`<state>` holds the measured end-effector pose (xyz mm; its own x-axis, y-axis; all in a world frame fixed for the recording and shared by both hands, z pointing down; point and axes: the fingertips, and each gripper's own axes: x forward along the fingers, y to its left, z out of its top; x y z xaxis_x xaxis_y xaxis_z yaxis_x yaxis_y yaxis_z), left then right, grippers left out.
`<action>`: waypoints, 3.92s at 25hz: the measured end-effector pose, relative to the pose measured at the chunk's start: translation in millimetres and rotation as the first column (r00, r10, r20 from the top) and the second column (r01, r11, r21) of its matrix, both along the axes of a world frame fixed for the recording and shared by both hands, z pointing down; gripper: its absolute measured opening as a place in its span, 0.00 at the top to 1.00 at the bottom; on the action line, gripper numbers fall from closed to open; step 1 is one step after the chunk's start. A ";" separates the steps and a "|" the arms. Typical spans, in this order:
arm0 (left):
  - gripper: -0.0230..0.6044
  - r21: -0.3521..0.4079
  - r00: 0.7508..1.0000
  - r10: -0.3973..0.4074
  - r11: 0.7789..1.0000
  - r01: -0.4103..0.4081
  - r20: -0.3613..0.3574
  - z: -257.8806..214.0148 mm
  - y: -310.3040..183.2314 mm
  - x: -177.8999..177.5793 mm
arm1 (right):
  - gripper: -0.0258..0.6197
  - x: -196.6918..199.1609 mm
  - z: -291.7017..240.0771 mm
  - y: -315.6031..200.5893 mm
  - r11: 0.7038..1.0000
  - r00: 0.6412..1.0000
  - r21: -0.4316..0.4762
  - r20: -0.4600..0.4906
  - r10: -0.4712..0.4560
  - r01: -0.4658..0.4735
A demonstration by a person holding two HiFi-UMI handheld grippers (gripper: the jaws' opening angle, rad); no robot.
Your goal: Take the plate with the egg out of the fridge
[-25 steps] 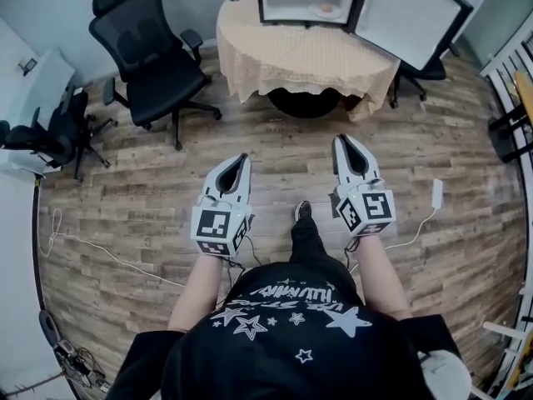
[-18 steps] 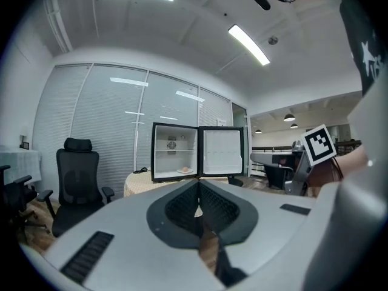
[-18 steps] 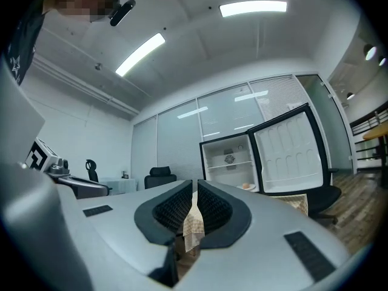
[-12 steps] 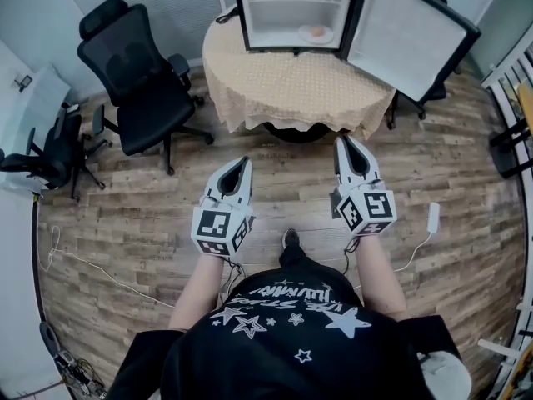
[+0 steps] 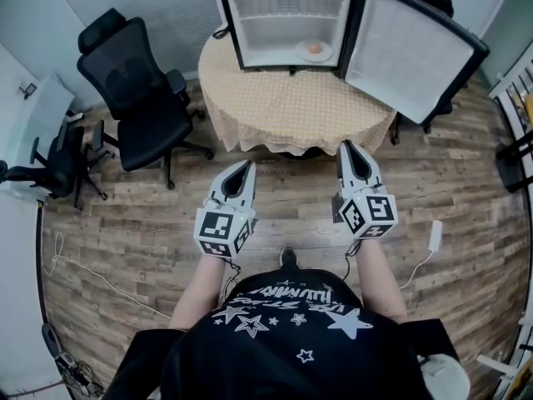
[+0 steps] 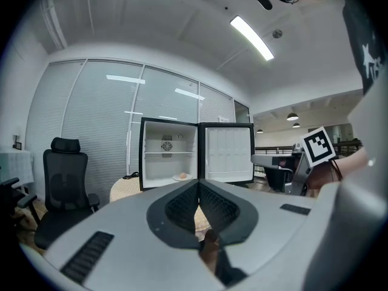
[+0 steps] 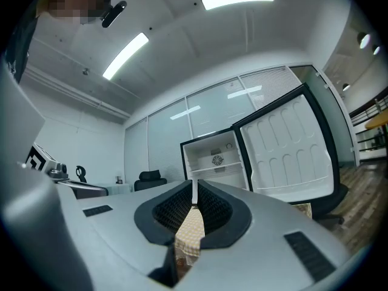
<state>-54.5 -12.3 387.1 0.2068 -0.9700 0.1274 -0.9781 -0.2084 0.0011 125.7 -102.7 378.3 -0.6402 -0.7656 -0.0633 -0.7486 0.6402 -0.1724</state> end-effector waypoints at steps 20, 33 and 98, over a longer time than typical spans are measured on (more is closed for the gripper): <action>0.95 -0.029 0.999 -0.007 1.000 0.006 -0.041 20.9 -65.3 -10.5 | 0.89 -1.3 38.9 -62.7 0.996 1.000 -0.087 0.011 0.011 -0.010; 0.95 -0.029 0.997 0.050 0.998 -0.052 -0.061 28.0 -168.9 -47.0 | 0.89 -32.0 41.2 -155.8 0.992 0.998 -0.105 -0.007 0.068 -0.068; 0.95 -0.225 0.925 0.349 0.899 -0.375 -0.148 128.1 -504.7 -125.1 | 0.62 -129.9 200.9 -463.1 0.655 0.872 -0.741 0.213 0.441 -0.150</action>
<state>-179.6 -517.1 515.2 0.5625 -0.7665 0.3100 -0.8266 -0.5286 0.1931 -4.2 -565.8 579.1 -0.4137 -0.8225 0.3904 -0.6686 -0.0166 -0.7434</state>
